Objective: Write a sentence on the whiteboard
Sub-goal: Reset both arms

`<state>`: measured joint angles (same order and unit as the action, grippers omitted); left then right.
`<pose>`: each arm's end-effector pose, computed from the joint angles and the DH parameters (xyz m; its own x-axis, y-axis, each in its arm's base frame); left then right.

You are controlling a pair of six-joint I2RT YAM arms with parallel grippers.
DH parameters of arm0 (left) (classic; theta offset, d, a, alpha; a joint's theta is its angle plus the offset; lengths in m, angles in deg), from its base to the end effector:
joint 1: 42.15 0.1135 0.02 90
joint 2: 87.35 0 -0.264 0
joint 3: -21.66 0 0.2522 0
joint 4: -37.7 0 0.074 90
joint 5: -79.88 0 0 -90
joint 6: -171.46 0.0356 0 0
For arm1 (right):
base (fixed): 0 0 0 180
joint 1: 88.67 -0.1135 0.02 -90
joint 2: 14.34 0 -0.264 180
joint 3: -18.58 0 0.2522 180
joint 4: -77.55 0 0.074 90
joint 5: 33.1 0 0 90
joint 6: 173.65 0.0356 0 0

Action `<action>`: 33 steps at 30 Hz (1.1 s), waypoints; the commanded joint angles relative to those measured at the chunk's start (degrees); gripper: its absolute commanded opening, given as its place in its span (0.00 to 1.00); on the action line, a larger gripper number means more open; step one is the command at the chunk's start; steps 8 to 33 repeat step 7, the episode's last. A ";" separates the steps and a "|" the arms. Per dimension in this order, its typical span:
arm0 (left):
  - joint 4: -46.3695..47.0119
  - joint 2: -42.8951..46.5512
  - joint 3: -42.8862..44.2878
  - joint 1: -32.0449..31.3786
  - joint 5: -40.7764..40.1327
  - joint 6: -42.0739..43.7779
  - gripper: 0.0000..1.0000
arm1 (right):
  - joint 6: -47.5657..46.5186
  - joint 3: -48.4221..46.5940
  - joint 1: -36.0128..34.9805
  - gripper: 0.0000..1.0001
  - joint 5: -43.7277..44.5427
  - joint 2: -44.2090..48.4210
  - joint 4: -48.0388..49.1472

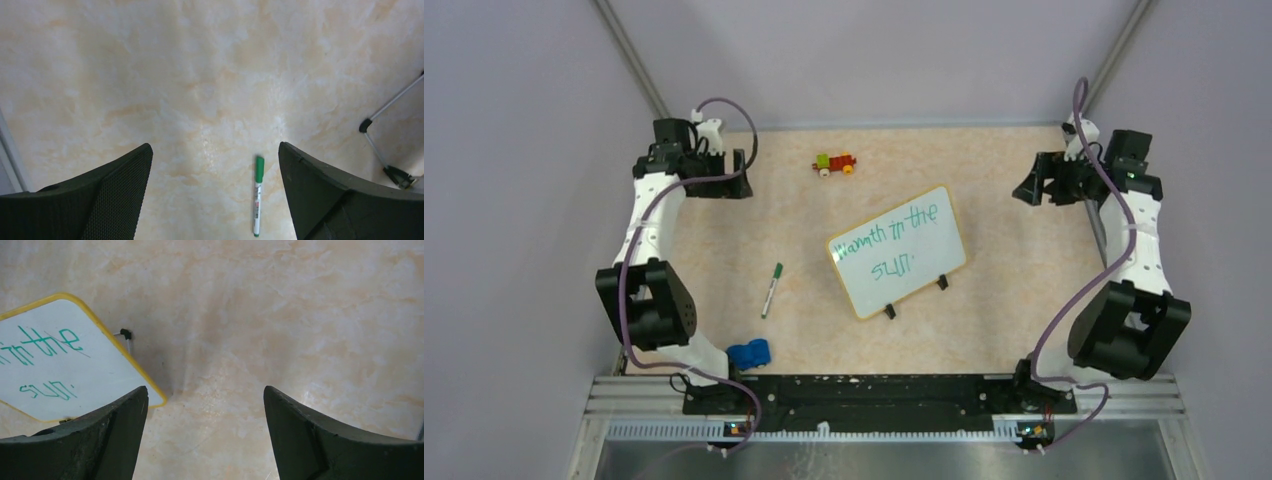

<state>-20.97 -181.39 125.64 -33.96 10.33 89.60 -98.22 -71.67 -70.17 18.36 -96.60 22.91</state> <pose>0.3559 0.0387 0.3397 -0.7230 0.0300 -0.6901 0.1990 0.9657 -0.1666 0.2954 -0.0755 0.3361 -0.6278 0.0026 -0.7784 -0.3258 0.9073 0.2658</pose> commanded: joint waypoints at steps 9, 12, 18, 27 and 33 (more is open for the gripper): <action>5.31 6.45 -10.41 1.40 -0.16 1.67 0.99 | -1.96 1.61 0.66 0.83 -0.96 -2.12 2.56; 5.31 6.45 -10.41 1.40 -0.16 1.67 0.99 | -1.96 1.61 0.66 0.83 -0.96 -2.12 2.56; 5.31 6.45 -10.41 1.40 -0.16 1.67 0.99 | -1.96 1.61 0.66 0.83 -0.96 -2.12 2.56; 5.31 6.45 -10.41 1.40 -0.16 1.67 0.99 | -1.96 1.61 0.66 0.83 -0.96 -2.12 2.56; 5.31 6.45 -10.41 1.40 -0.16 1.67 0.99 | -1.96 1.61 0.66 0.83 -0.96 -2.12 2.56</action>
